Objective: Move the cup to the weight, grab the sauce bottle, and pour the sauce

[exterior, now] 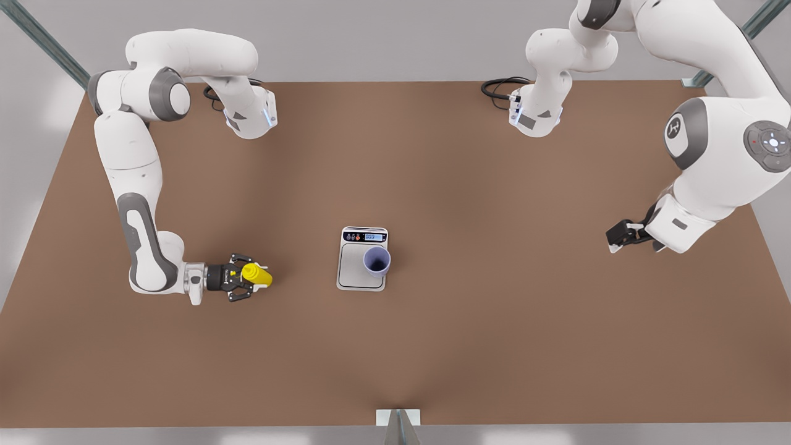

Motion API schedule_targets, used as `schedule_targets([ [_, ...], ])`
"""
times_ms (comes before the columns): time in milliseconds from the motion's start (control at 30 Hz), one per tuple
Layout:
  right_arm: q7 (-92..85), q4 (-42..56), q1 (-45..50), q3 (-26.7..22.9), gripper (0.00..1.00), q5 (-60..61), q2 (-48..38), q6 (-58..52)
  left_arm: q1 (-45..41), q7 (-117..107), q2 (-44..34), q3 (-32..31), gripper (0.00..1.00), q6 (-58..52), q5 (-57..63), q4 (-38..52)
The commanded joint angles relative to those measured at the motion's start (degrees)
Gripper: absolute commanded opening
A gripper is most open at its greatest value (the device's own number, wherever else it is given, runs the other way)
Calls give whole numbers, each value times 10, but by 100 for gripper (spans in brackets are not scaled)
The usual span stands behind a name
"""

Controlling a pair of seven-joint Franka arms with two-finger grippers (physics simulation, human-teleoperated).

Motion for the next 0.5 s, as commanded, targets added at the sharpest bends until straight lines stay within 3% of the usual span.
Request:
schedule_targets([
  [0,0,0,0,0,73,0,0,1,0,-1,0,0,100,0,0,1],
  [200,0,0,0,0,76,0,0,0,-1,0,0,0,100,1,0,1],
  [233,0,0,0,0,81,0,0,0,-1,0,0,0,100,1,0,1],
  [267,0,0,-1,0,100,0,0,-1,-1,0,0,0,100,1,1,1],
  [467,4,-7,-5,0,100,-2,-1,-4,-2,0,0,0,100,0,0,1],
])
